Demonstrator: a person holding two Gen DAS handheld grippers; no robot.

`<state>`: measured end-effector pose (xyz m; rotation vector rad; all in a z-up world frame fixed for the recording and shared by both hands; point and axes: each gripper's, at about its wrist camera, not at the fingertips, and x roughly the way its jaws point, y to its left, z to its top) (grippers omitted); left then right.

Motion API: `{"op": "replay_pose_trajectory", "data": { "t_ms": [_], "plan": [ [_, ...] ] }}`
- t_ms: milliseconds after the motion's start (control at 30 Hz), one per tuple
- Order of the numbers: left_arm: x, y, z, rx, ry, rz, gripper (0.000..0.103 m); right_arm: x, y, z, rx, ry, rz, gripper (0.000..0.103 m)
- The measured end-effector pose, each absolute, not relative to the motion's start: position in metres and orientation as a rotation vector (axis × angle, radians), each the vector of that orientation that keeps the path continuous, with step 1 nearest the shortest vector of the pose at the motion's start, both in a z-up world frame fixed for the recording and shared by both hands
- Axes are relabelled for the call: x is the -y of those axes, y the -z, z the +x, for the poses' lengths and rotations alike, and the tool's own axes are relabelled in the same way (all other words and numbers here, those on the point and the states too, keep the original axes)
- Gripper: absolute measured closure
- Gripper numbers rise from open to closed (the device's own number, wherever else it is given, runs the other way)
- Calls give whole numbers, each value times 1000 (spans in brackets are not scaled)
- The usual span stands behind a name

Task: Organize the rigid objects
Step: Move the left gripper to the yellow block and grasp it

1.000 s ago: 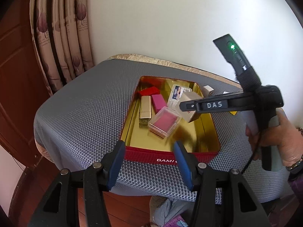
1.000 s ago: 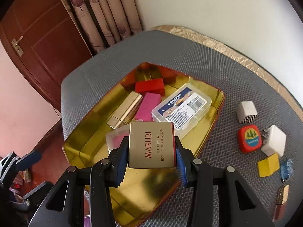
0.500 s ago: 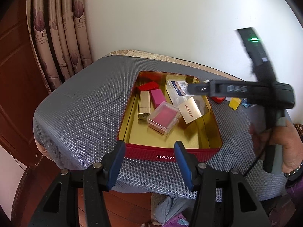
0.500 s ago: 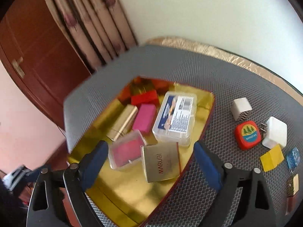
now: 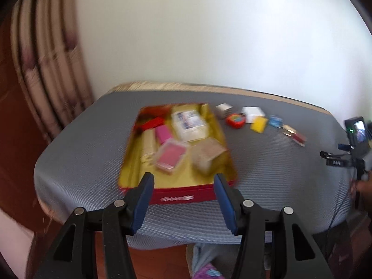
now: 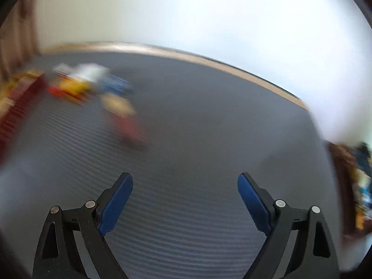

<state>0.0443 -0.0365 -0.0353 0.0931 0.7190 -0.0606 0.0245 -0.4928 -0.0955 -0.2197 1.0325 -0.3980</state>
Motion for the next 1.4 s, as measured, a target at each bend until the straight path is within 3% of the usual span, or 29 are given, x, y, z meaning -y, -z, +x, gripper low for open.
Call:
{"op": "replay_pose_trajectory", "data": {
  "t_ms": [200,533,700,1400],
  "plan": [
    [107,24,68,-714,252,199,47,558,93,14,-1008,442,12,11],
    [210,56,196,-872,393,221,46,578,85,6,-976,386,124,6],
    [223,85,247,-968,392,195,46,590,77,-4,-946,349,180,6],
    [231,142,302,-1079,364,236,46,592,82,-10,-944,290,194,3]
  ]
}}
